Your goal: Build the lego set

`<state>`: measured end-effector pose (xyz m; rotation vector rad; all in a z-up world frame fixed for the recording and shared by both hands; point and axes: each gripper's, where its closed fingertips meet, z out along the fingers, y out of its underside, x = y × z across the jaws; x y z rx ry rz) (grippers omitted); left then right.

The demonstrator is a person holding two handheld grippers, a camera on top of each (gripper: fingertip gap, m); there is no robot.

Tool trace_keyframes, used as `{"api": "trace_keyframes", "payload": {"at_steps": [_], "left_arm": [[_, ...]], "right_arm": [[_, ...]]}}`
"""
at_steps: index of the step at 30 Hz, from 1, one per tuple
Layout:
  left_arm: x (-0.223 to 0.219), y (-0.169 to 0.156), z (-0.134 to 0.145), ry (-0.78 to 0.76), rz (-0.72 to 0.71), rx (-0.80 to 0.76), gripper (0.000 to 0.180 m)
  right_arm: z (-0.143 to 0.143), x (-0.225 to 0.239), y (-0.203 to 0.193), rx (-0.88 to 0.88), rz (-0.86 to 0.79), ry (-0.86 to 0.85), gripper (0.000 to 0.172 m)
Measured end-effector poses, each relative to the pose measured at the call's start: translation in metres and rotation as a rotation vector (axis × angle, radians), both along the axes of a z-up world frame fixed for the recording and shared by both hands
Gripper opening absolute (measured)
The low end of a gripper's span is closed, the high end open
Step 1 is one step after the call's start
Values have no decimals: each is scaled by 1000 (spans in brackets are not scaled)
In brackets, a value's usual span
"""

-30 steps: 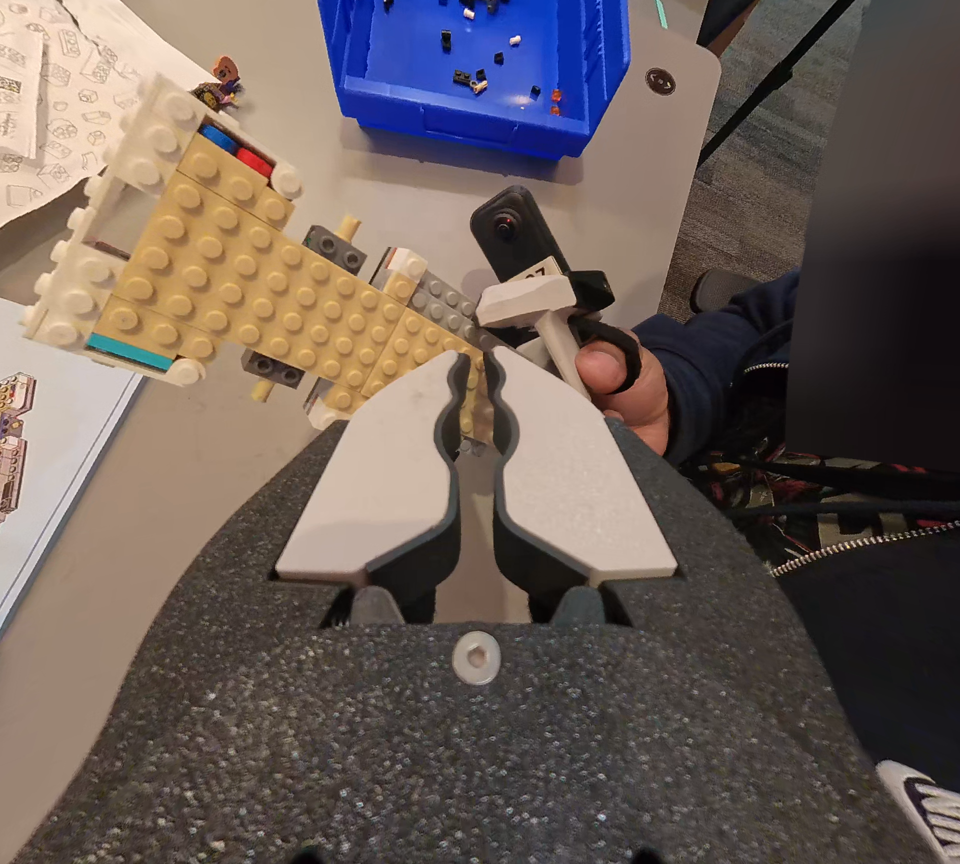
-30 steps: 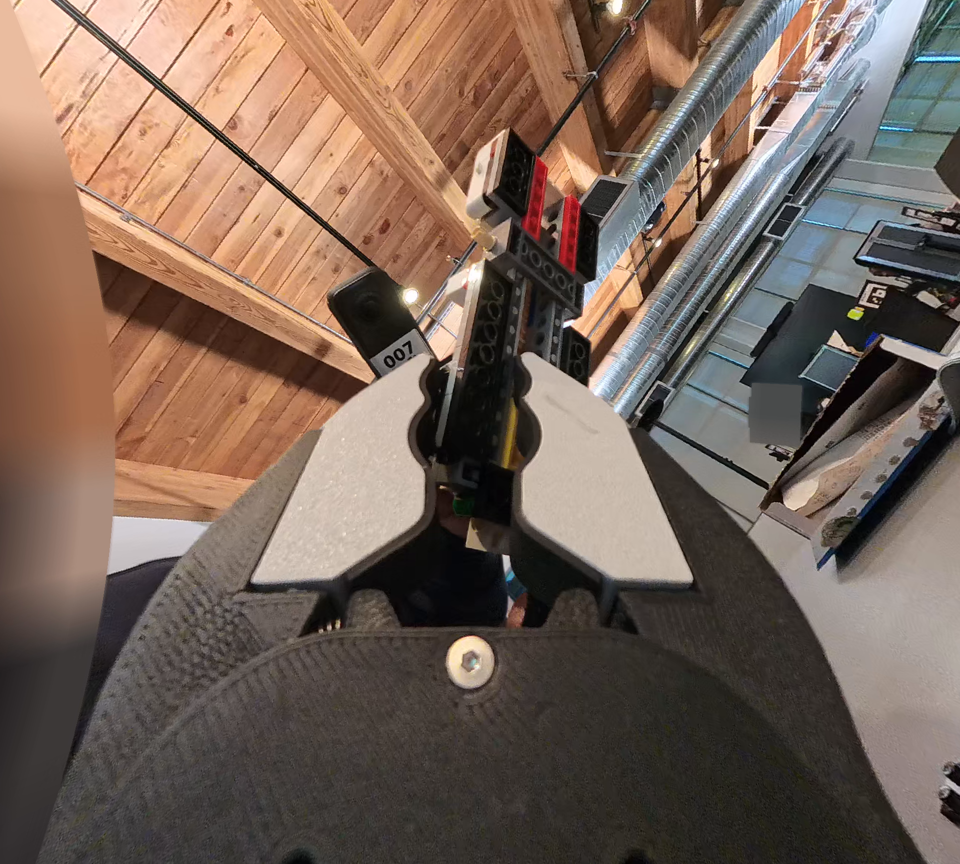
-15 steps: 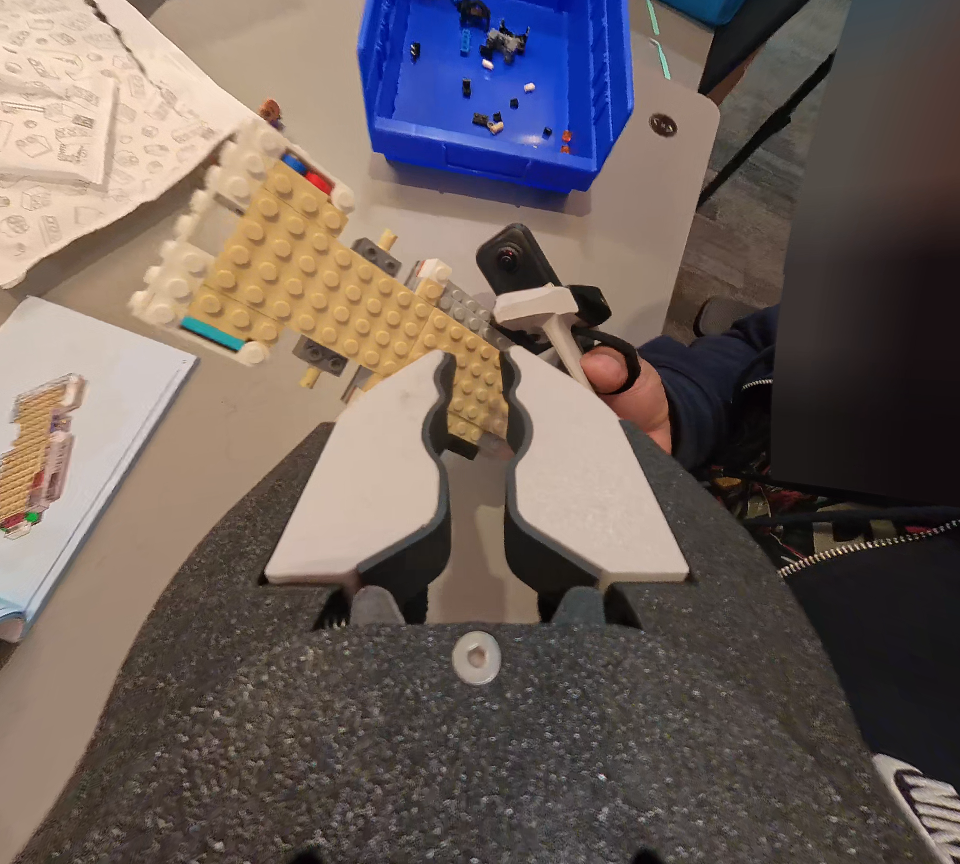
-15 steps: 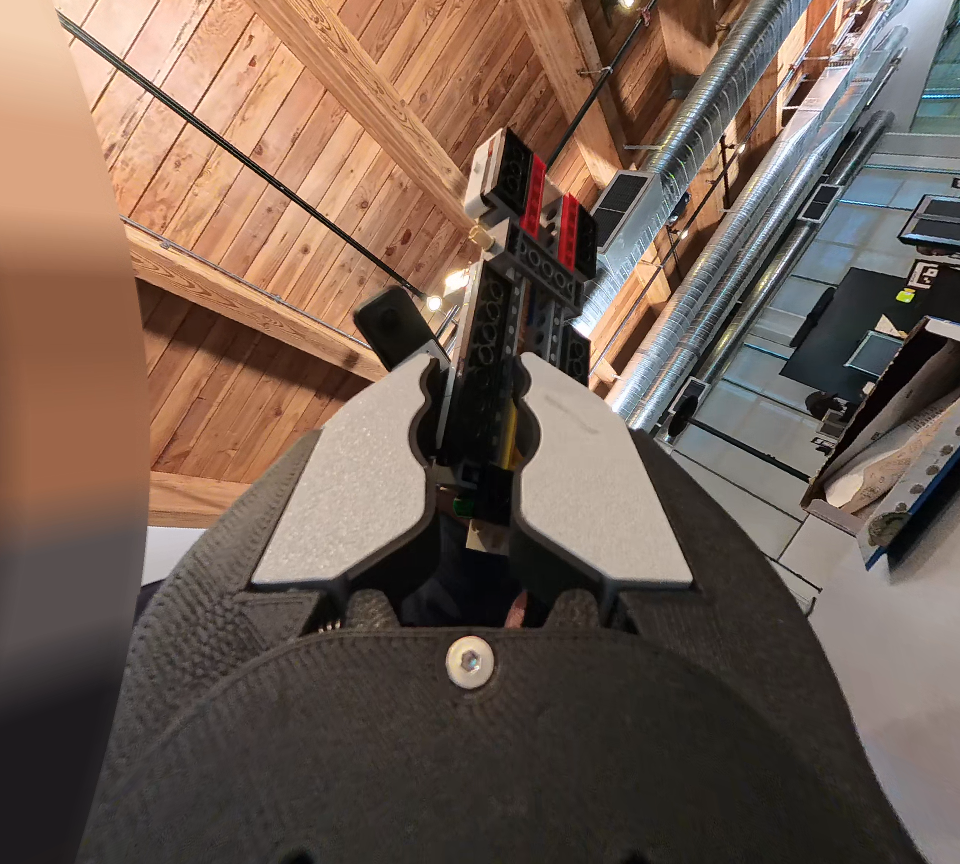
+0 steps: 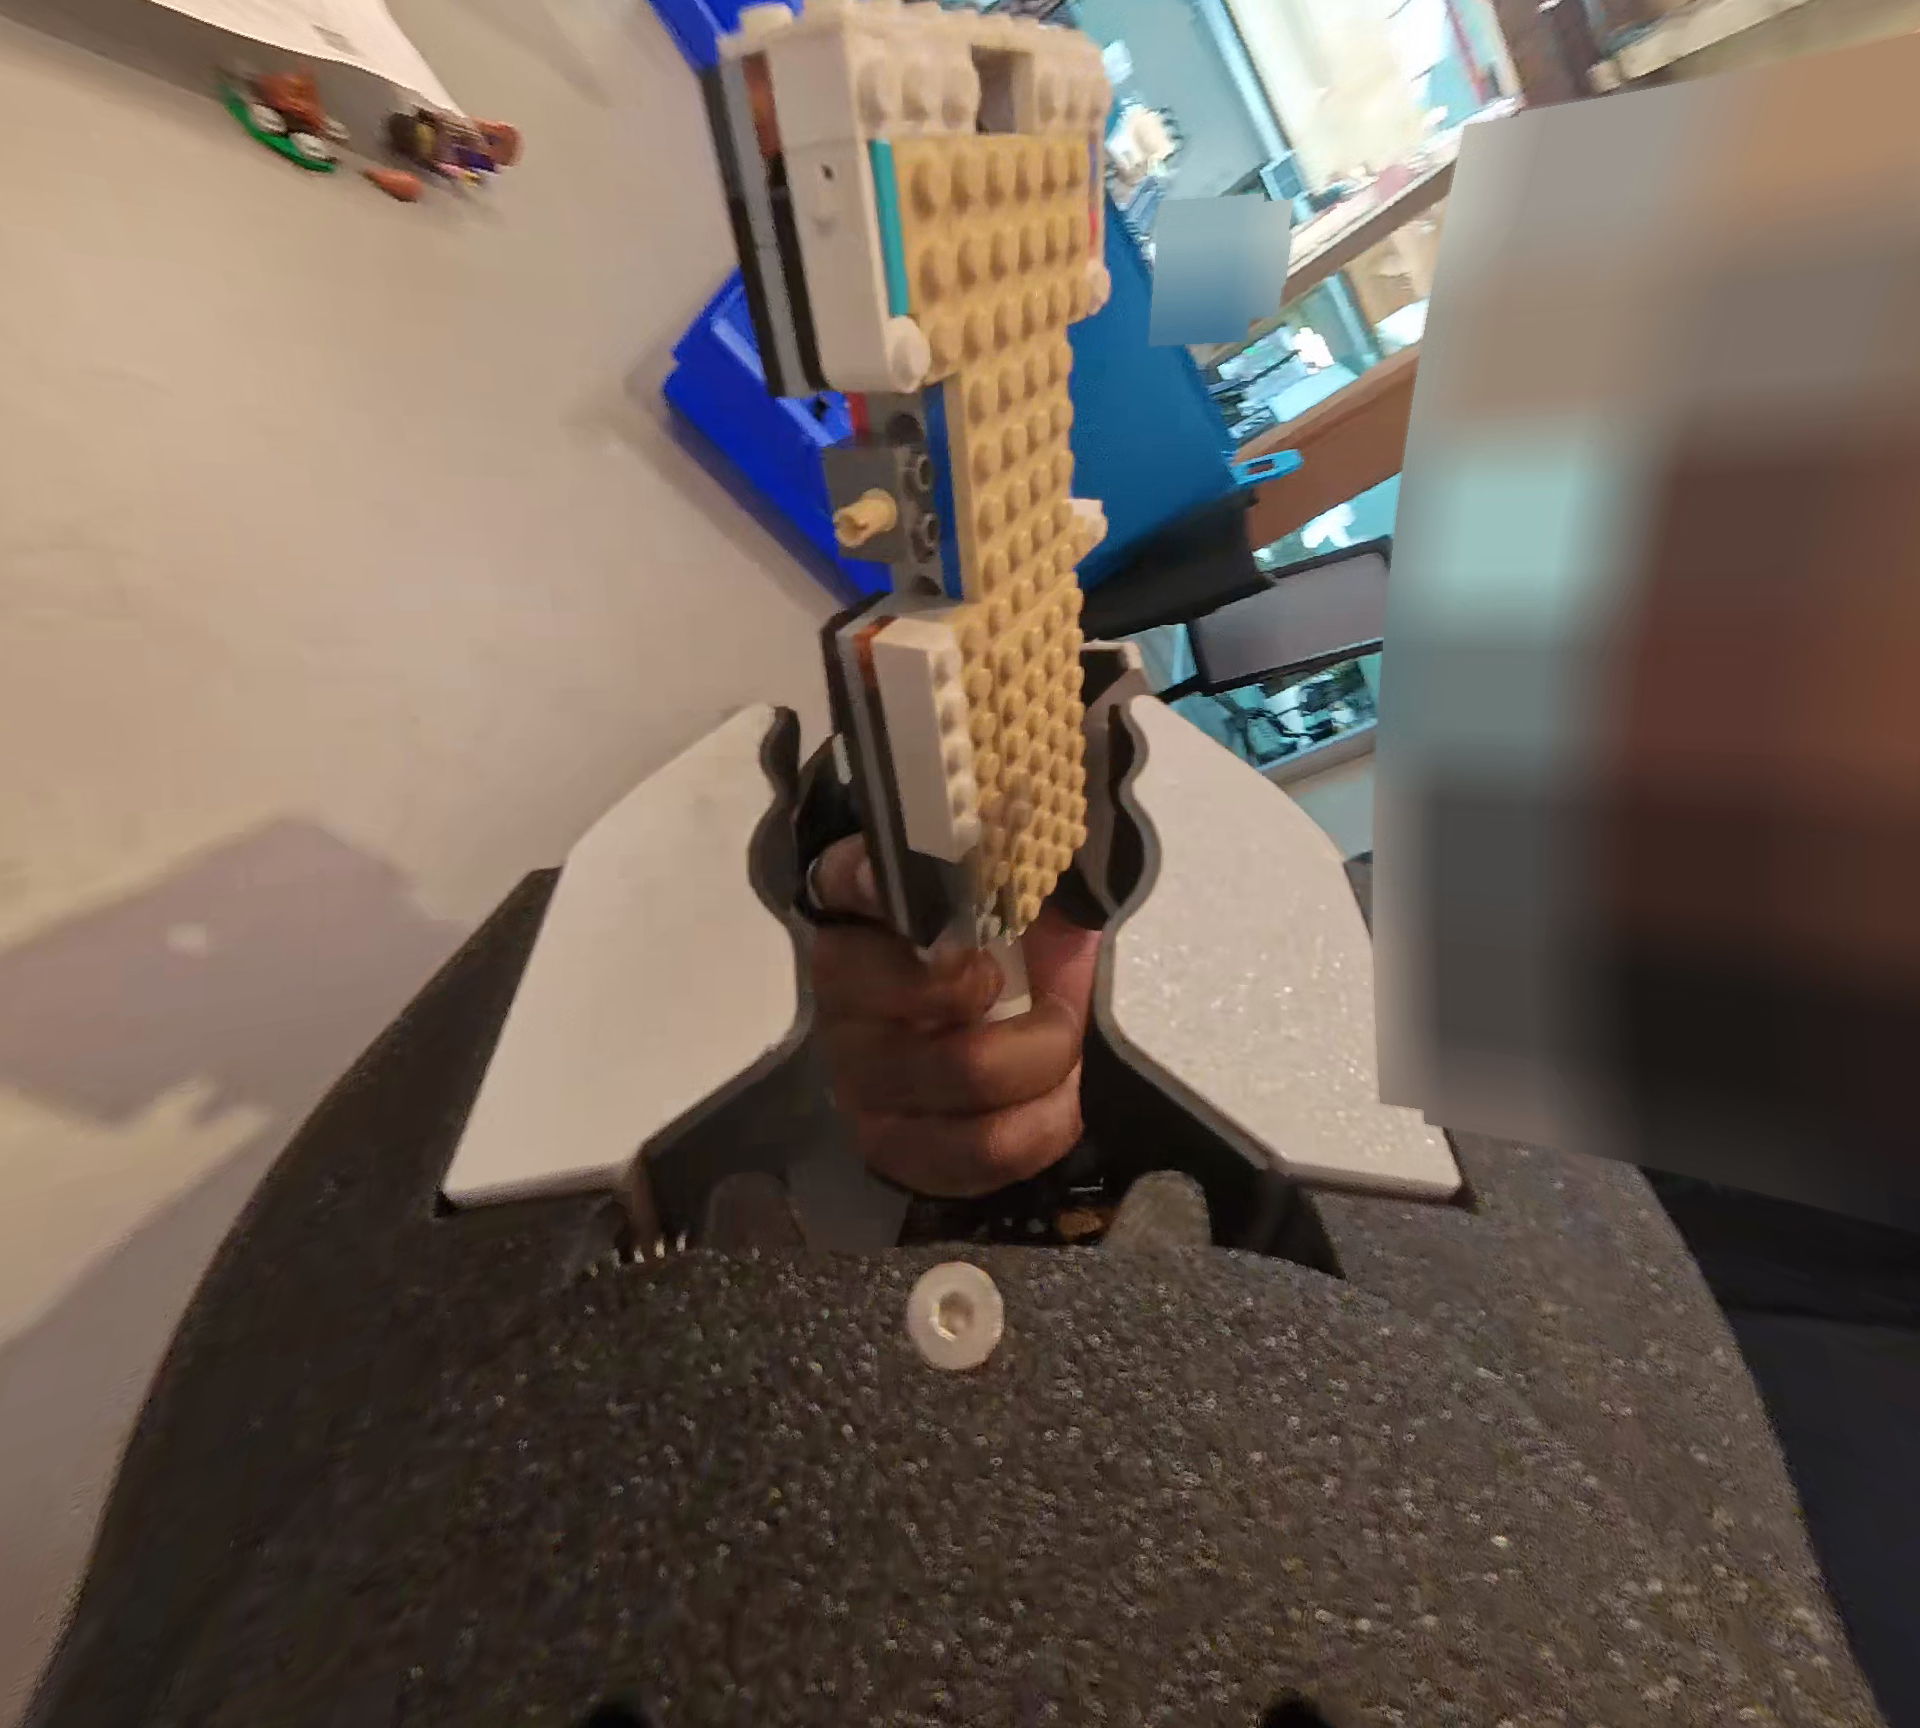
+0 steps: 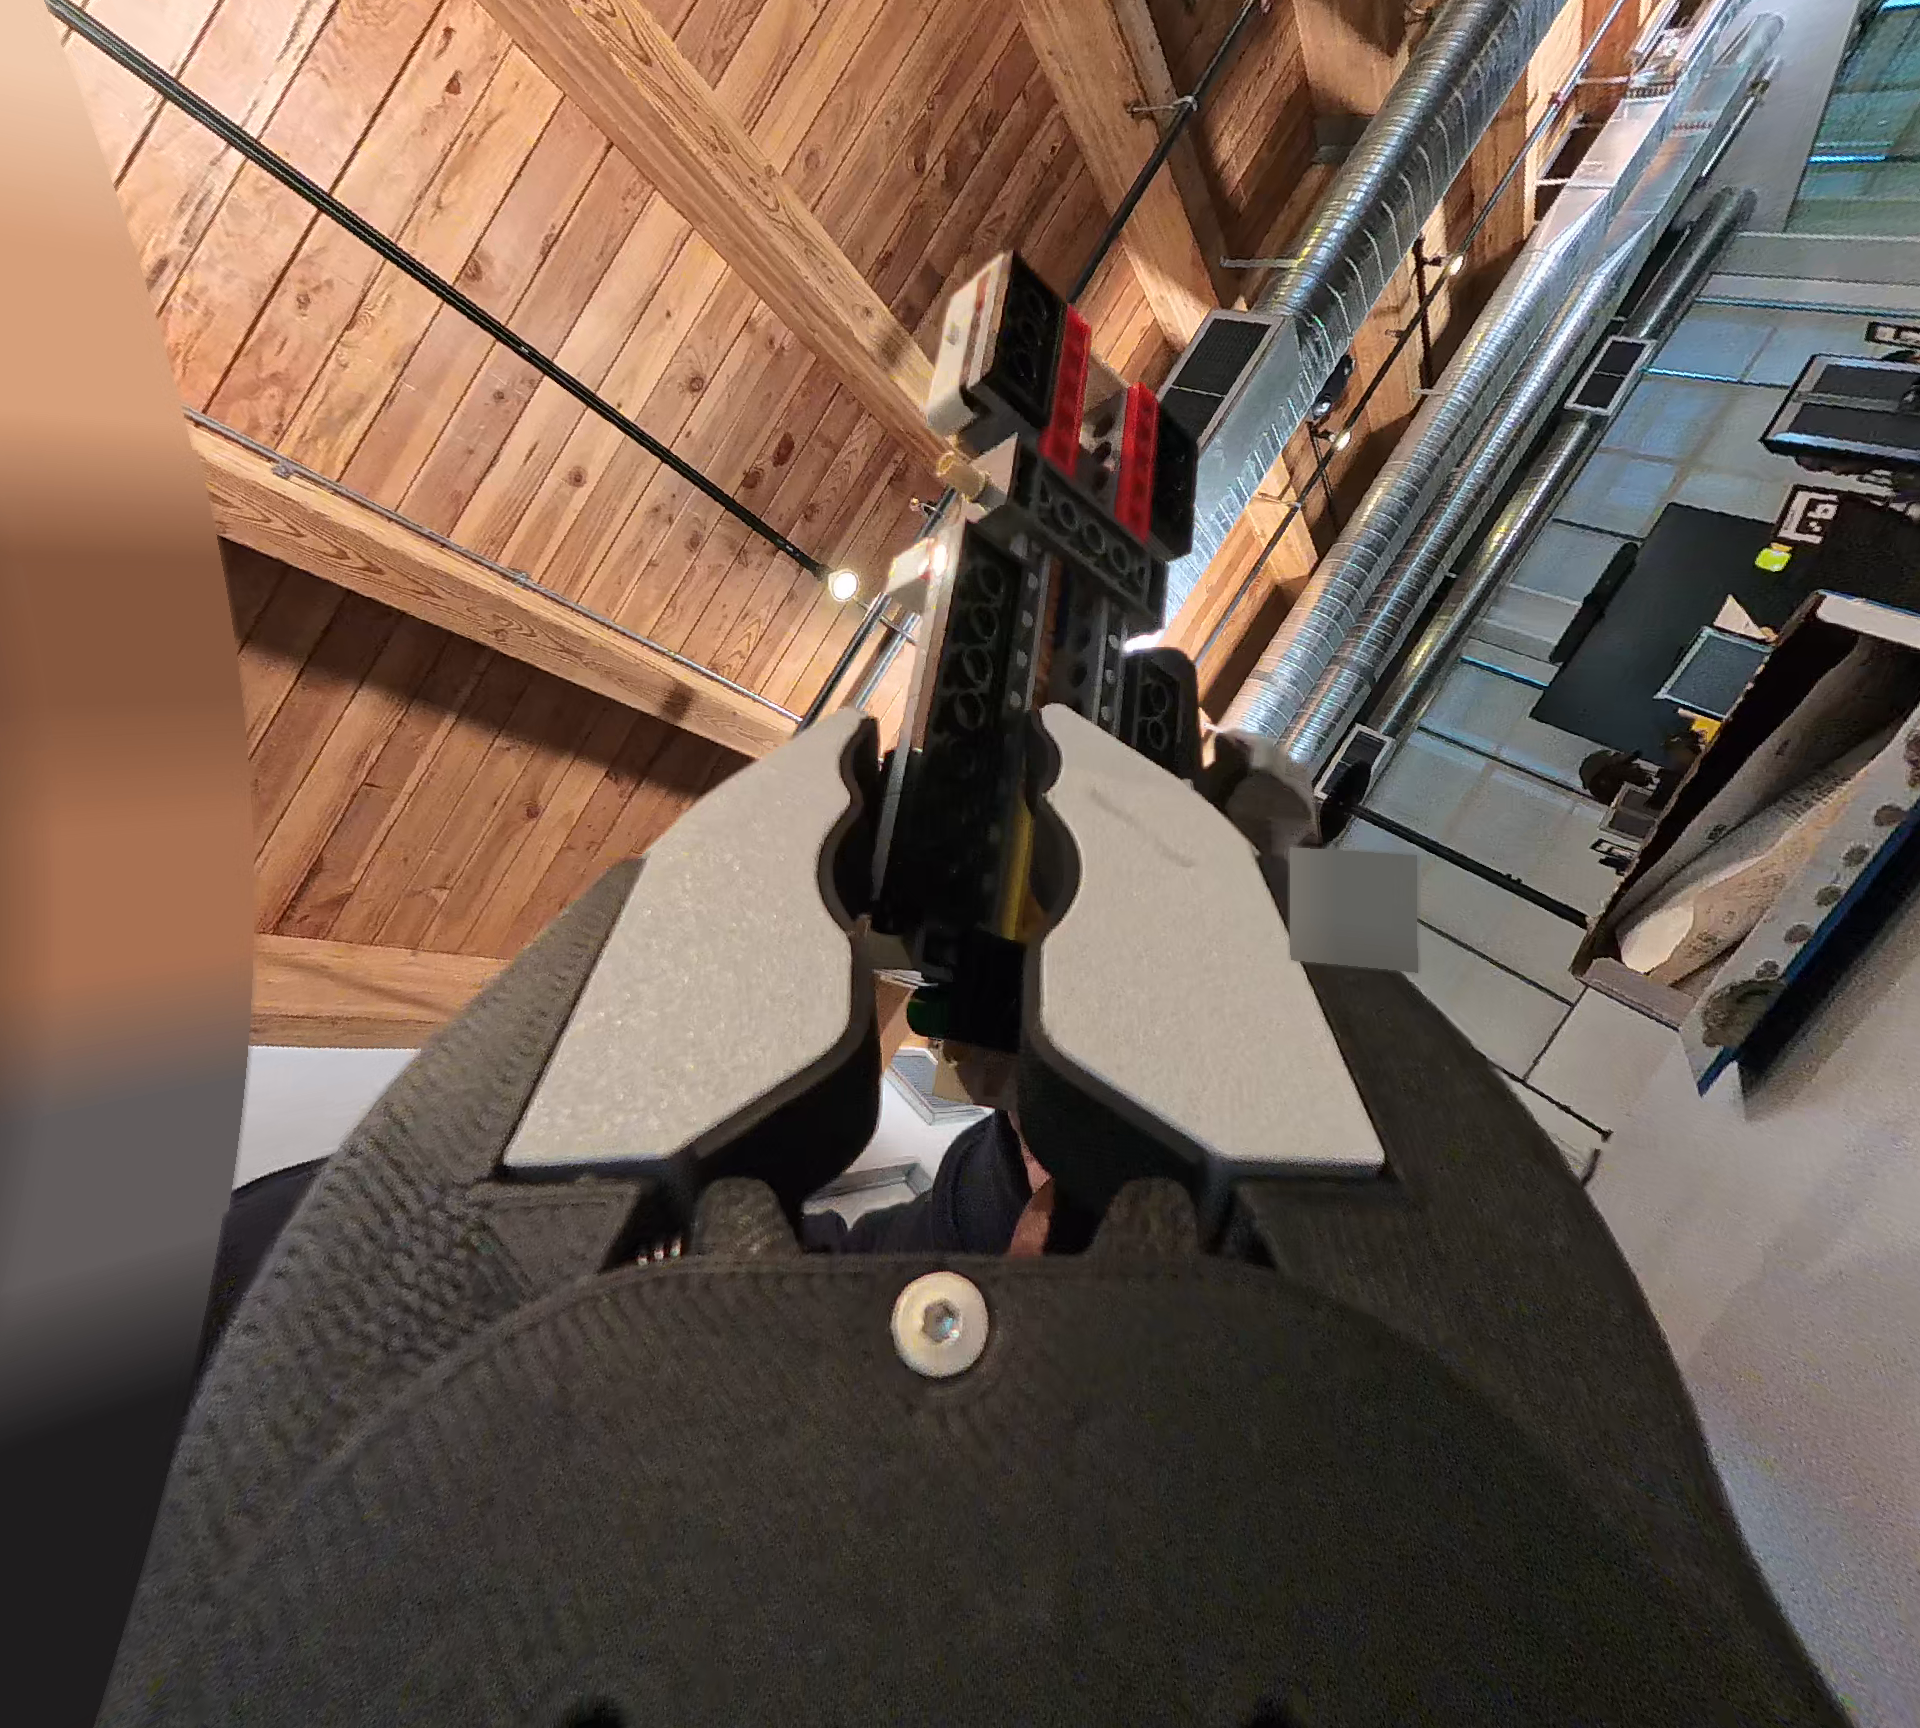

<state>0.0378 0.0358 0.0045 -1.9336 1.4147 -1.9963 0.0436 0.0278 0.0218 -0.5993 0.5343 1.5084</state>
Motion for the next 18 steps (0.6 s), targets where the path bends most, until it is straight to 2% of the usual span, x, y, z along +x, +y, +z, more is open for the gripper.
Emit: {"api": "trace_keyframes", "payload": {"at_steps": [2,6,12,18], "left_arm": [[2,-5,-5,3,-25,4,44],[2,-4,-5,-12,-40,-29,35],[-3,-2,3,-42,-81,-80,31],[-9,-2,8,-83,-107,-148,27]], "right_arm": [[-1,-2,1,-9,-3,-11,26],[-2,-1,2,-18,-5,-15,25],[-2,-8,4,-35,5,-65,25],[1,-15,6,-79,-25,-187,29]]}}
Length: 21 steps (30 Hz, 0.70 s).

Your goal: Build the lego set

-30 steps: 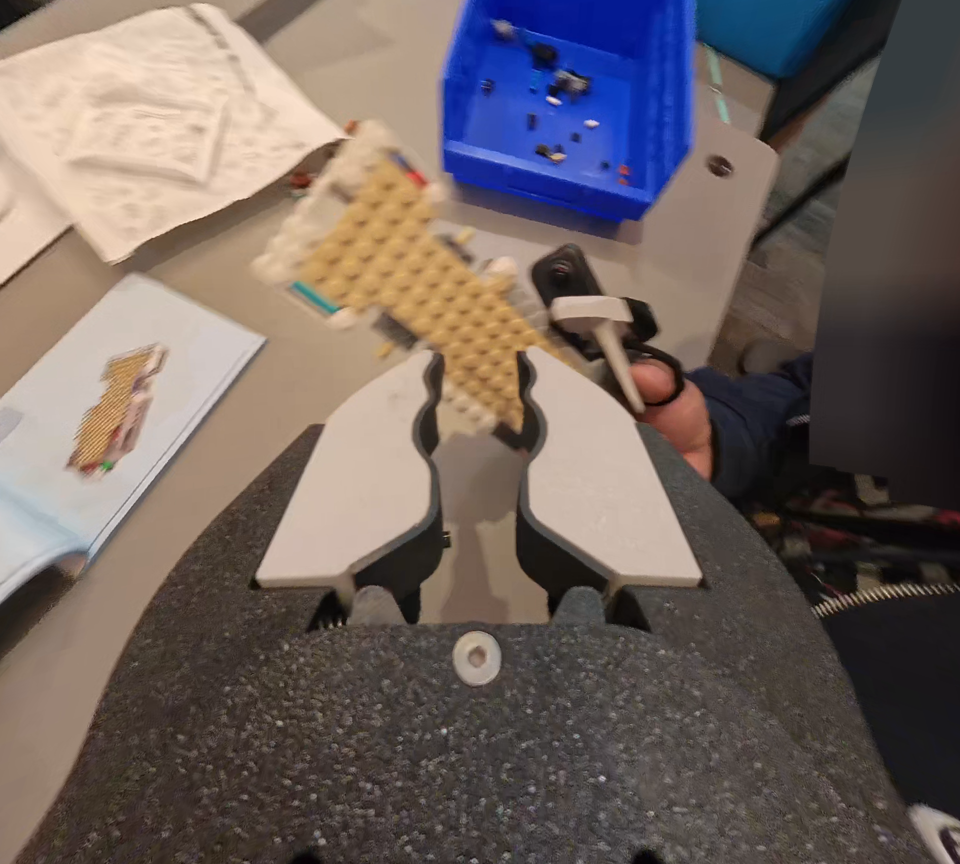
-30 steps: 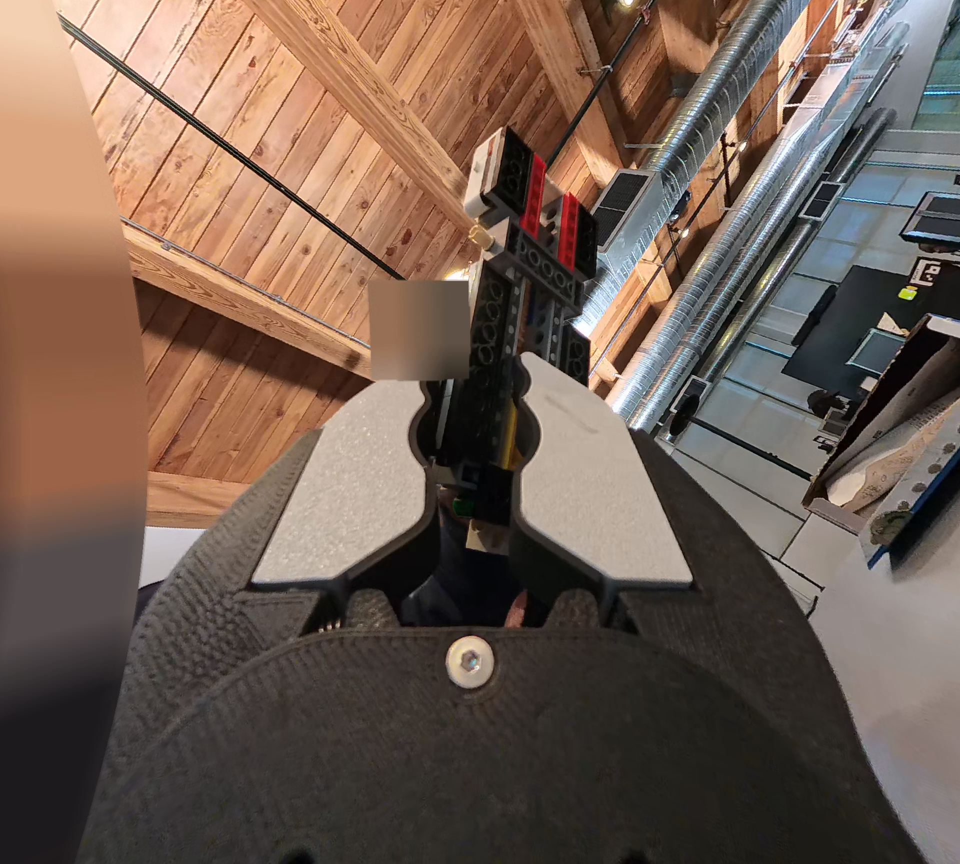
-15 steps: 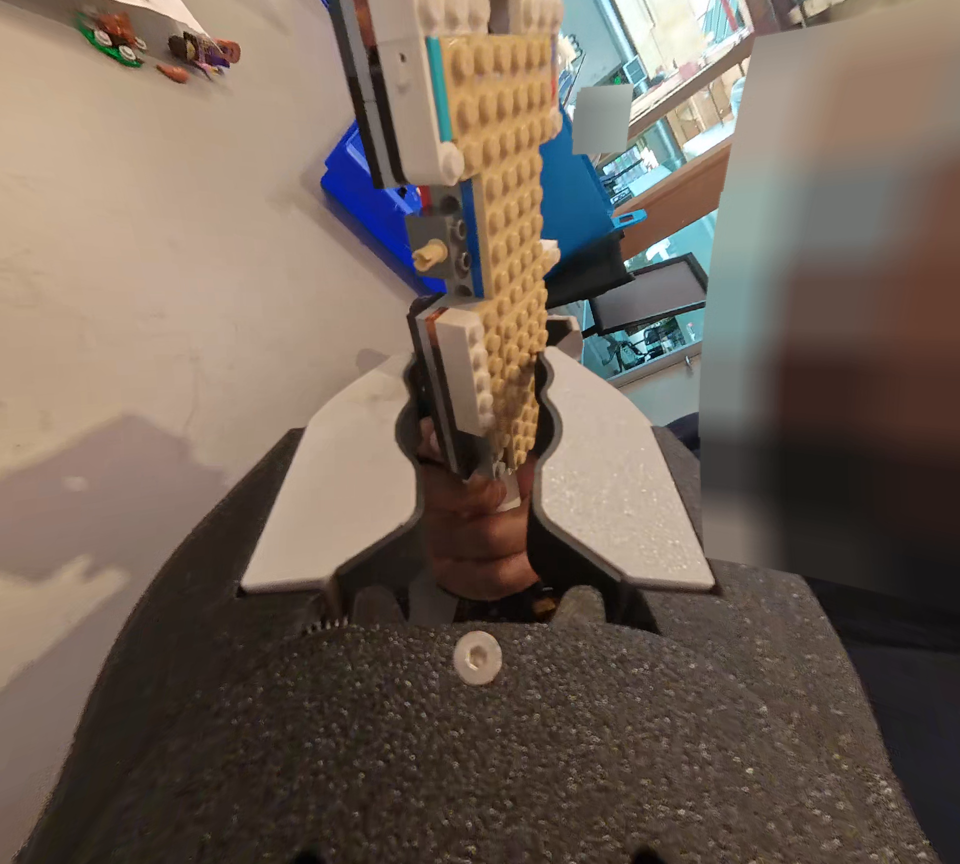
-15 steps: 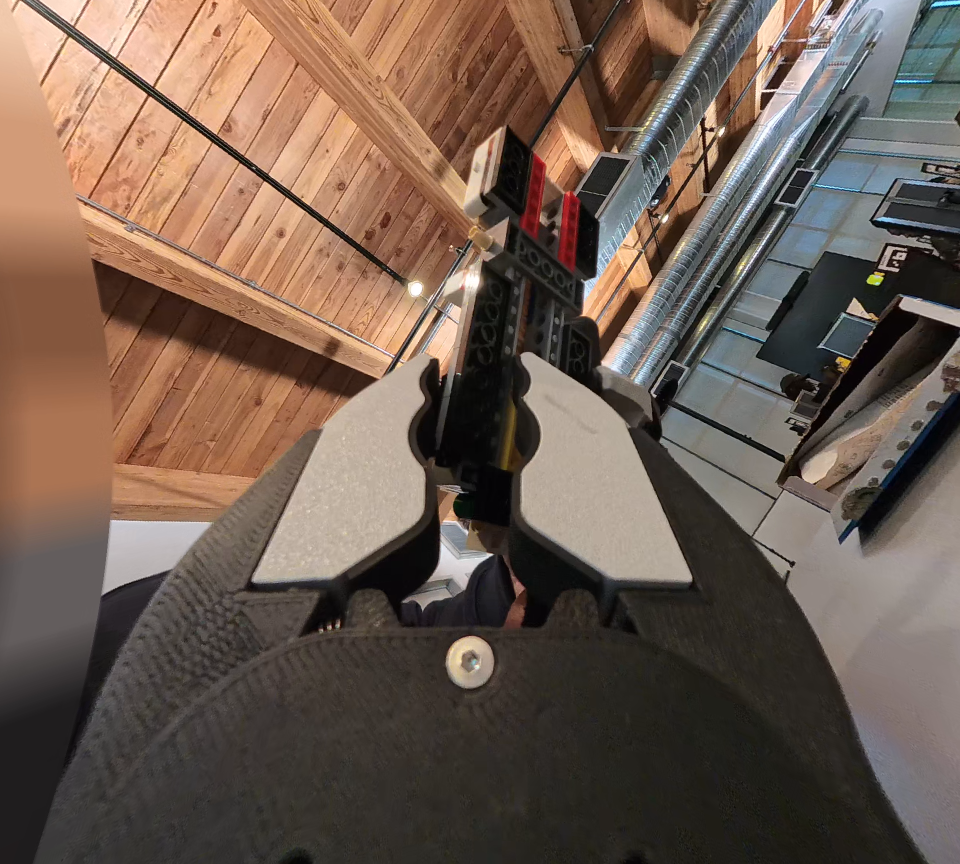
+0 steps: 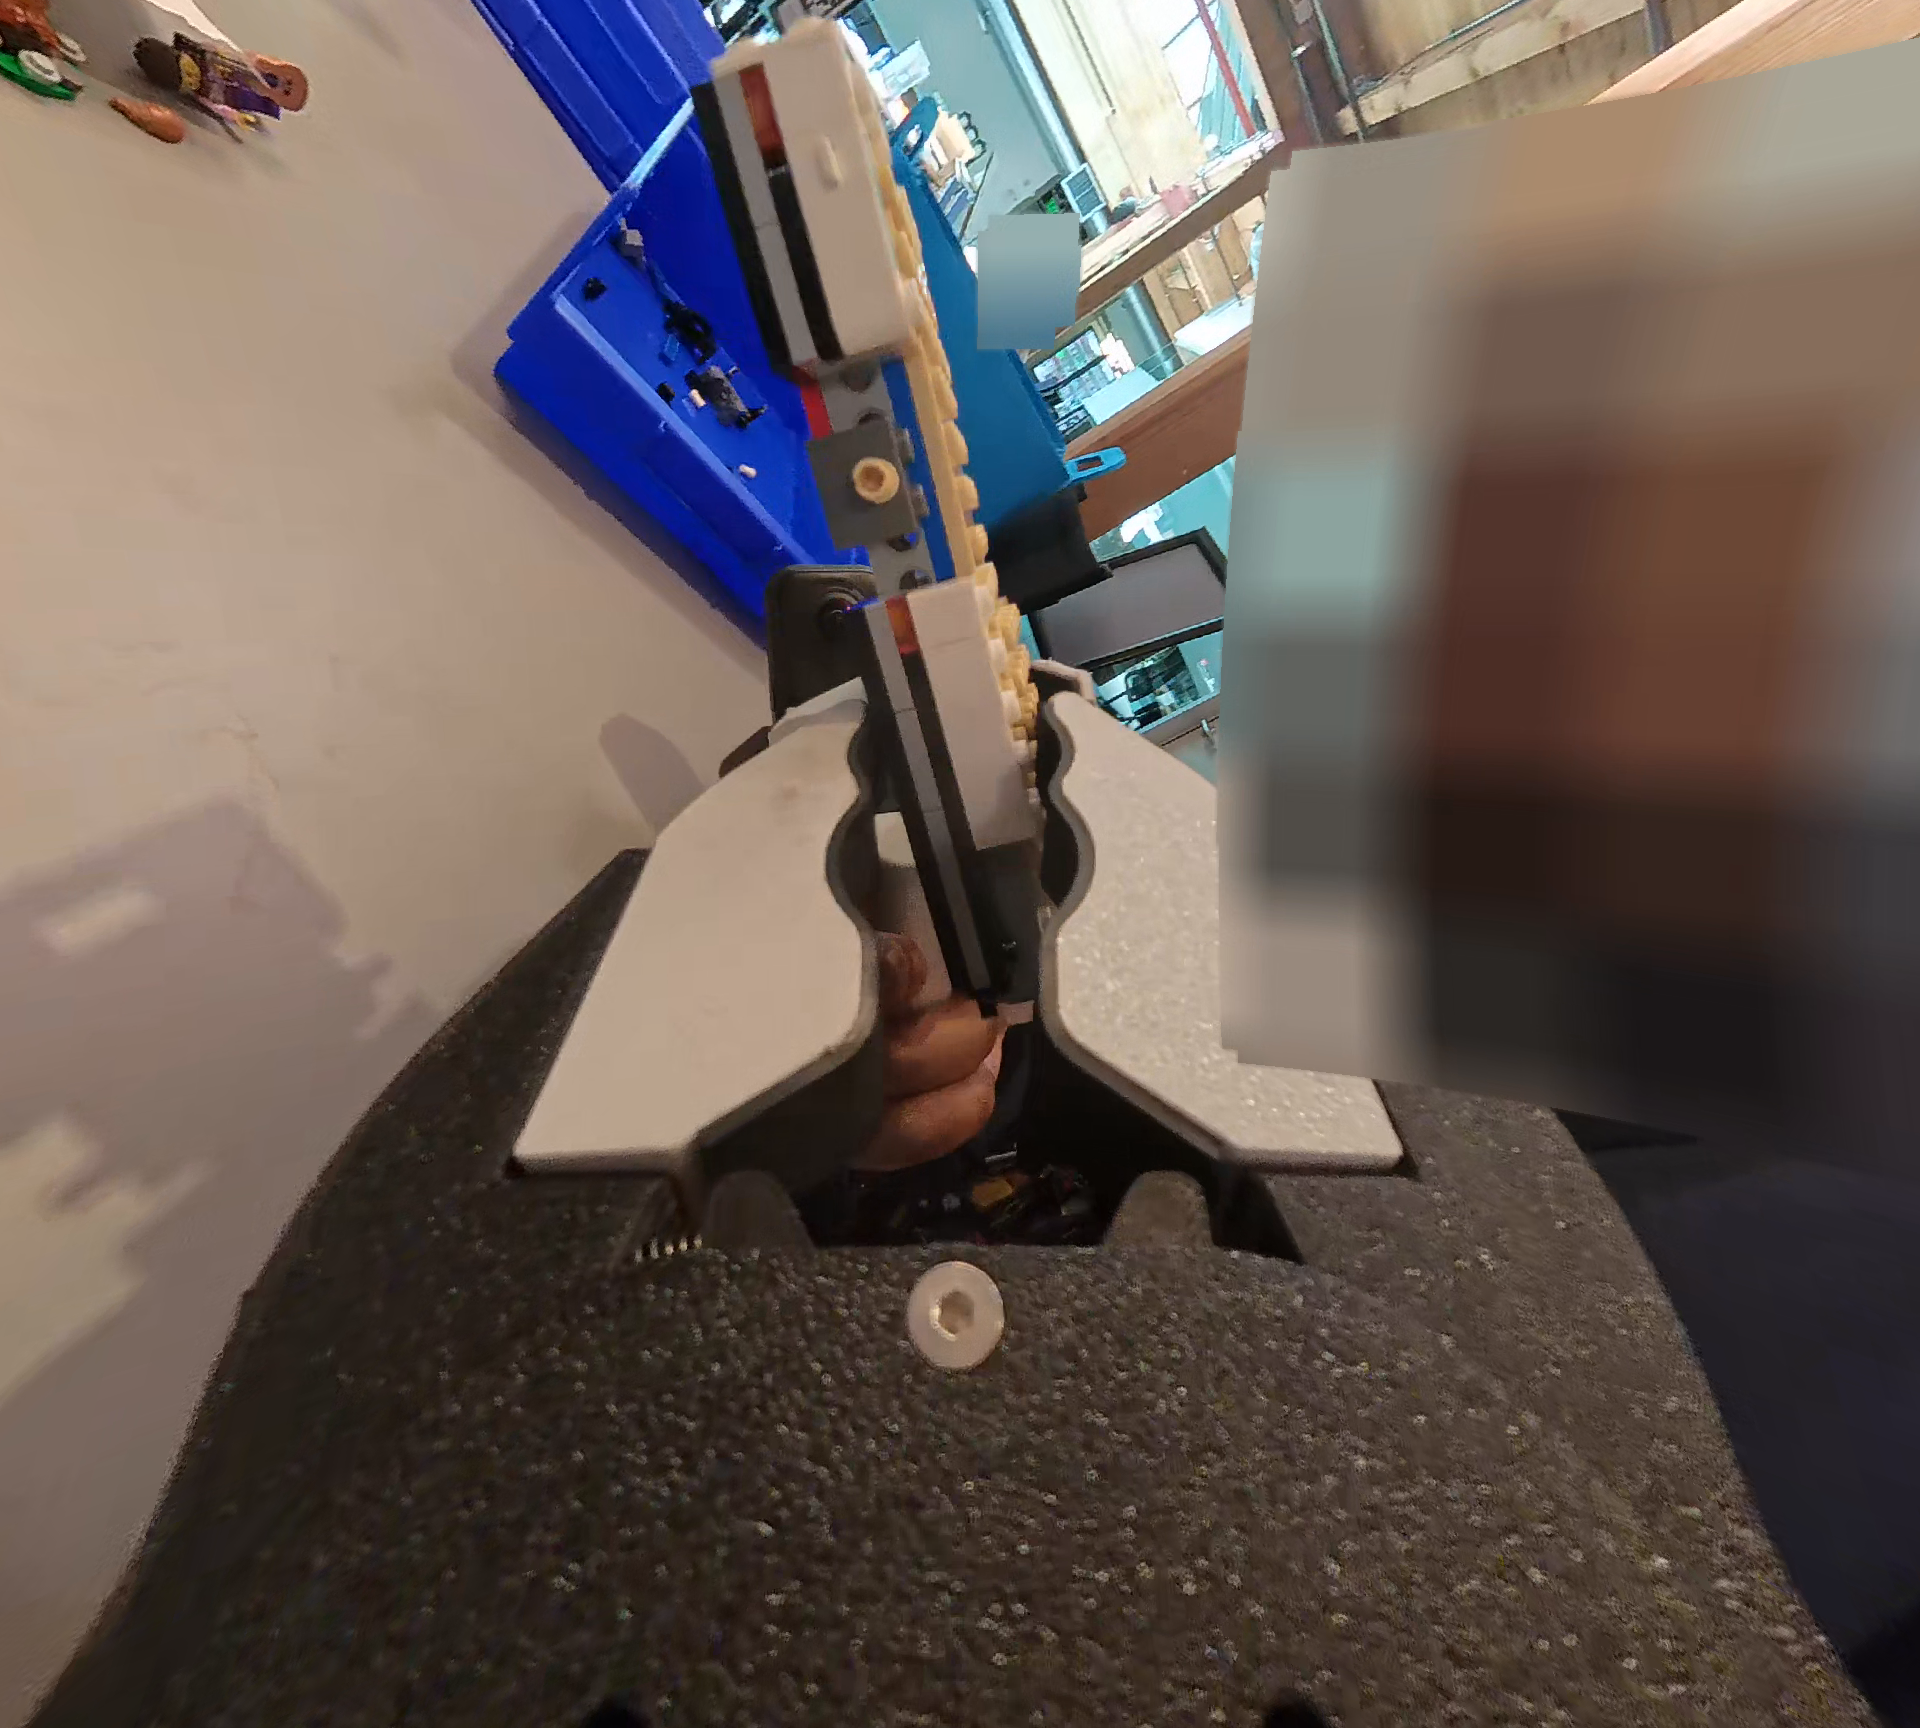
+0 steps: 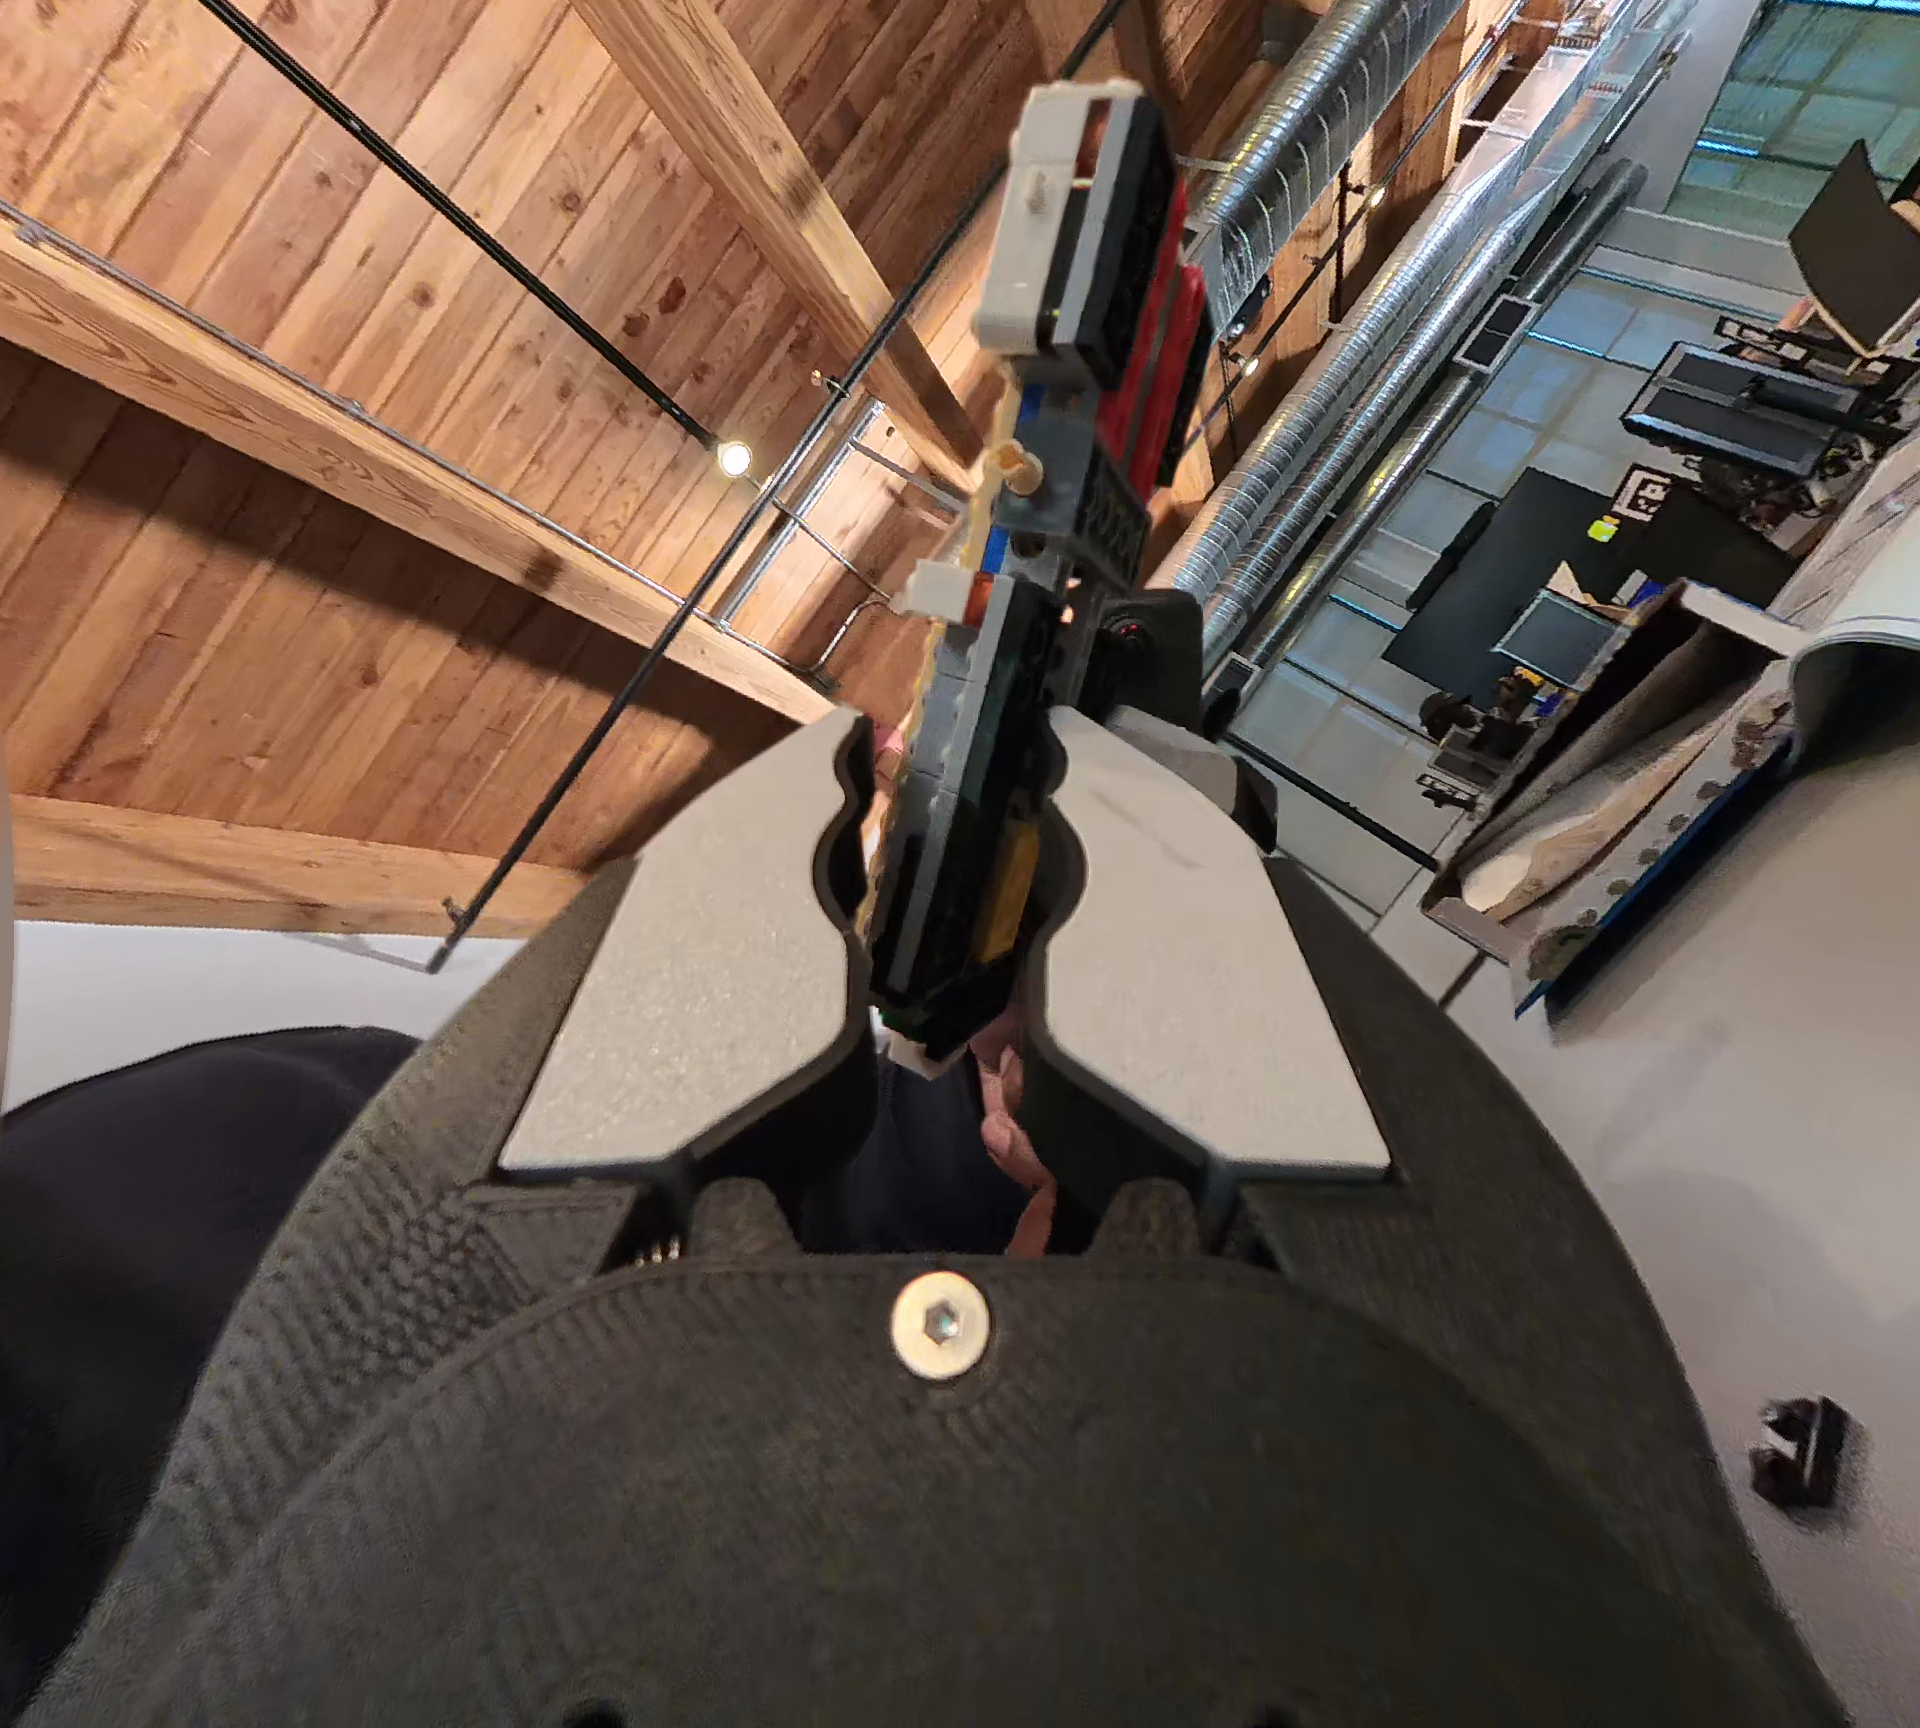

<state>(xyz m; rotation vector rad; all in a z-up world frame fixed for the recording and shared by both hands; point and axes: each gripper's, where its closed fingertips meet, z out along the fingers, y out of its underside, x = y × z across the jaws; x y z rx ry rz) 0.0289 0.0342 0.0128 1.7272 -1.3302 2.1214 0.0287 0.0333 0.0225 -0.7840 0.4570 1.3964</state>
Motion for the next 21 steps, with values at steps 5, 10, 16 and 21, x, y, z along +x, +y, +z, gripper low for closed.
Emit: {"api": "trace_keyframes", "payload": {"at_steps": [5,10,16,21], "left_arm": [[-1,2,9,-64,14,-66,24],[-2,8,7,-73,63,-147,23],[-1,11,-5,-3,121,-213,23],[-1,14,-10,26,172,-250,23]], "right_arm": [[2,0,-2,-5,-21,-41,31],[0,-3,1,-42,-31,-72,31],[-9,3,7,-111,-20,-50,29],[-15,5,10,-149,-4,-44,26]]}}
